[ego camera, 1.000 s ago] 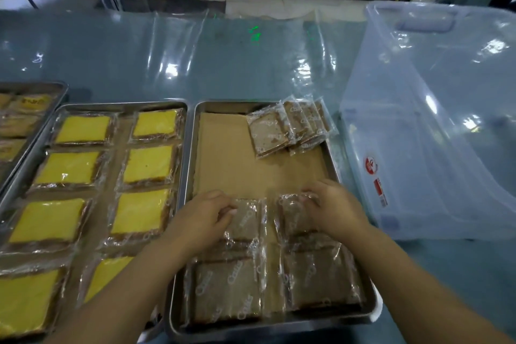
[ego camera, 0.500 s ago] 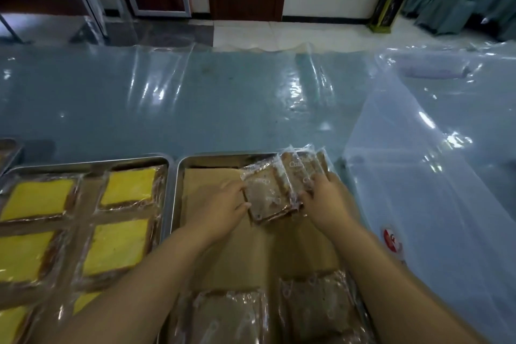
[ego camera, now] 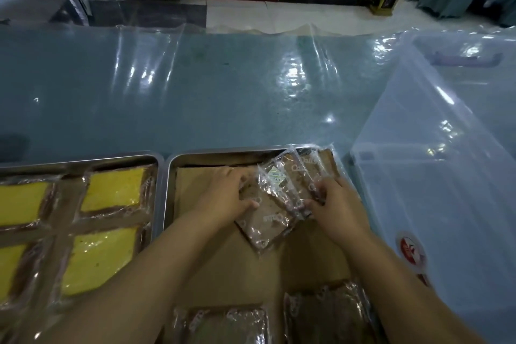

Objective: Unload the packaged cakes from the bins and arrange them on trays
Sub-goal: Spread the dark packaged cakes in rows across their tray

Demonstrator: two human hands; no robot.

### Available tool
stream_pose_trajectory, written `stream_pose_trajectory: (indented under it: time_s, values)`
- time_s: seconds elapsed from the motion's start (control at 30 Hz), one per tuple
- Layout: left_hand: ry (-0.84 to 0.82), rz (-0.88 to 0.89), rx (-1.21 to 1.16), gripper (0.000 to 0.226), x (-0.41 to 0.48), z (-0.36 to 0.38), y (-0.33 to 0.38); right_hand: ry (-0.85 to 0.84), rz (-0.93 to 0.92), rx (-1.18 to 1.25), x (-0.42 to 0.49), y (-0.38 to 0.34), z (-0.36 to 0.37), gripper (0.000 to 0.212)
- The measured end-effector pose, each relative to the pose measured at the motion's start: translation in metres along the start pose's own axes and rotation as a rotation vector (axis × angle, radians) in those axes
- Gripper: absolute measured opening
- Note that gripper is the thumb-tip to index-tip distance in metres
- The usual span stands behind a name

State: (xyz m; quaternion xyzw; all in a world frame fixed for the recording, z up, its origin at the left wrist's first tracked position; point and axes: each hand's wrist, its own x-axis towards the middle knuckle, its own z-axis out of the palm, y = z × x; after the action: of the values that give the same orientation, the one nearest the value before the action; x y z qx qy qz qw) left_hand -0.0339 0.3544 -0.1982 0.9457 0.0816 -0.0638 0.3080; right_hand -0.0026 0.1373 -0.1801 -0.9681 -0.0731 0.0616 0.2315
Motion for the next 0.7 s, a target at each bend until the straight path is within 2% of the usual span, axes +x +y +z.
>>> stream_pose_trajectory:
  time_s: [0.07, 0.13, 0.23, 0.3, 0.43, 0.5, 0.57, 0.63, 0.7]
  values:
    - [0.009, -0.037, 0.034, 0.044, -0.017, 0.001, -0.007, -0.017, -0.01, 0.017, -0.004, 0.001, 0.001, 0.023]
    - [0.0, -0.098, -0.03, 0.047, -0.036, 0.004, -0.015, -0.037, -0.015, 0.056, -0.009, 0.002, 0.002, 0.021]
    - [-0.008, -0.131, -0.194, 0.072, -0.064, 0.003, -0.022, -0.043, 0.013, 0.169, -0.018, 0.001, 0.003, 0.022]
    - [0.008, -0.123, -0.122, 0.08, -0.079, 0.001, -0.026, -0.028, 0.03, 0.266, -0.023, -0.002, 0.003, 0.025]
    - [0.132, -0.114, 0.031, 0.062, -0.107, 0.0, -0.031, 0.014, -0.031, 0.362, -0.031, -0.012, -0.001, 0.026]
    - [0.171, -0.027, 0.131, 0.045, -0.117, 0.001, -0.032, 0.035, -0.074, 0.351, -0.032, -0.018, -0.001, 0.024]
    - [0.142, 0.126, 0.19, 0.03, -0.122, -0.002, -0.033, 0.068, -0.115, 0.348, -0.032, -0.026, 0.0, 0.022]
    - [0.132, 0.261, 0.259, 0.024, -0.124, -0.006, -0.034, 0.117, -0.199, 0.336, -0.031, -0.036, 0.001, 0.019]
    - [0.108, 0.263, 0.339, 0.026, -0.126, -0.013, -0.035, 0.162, -0.304, 0.292, -0.029, -0.047, 0.004, 0.016]
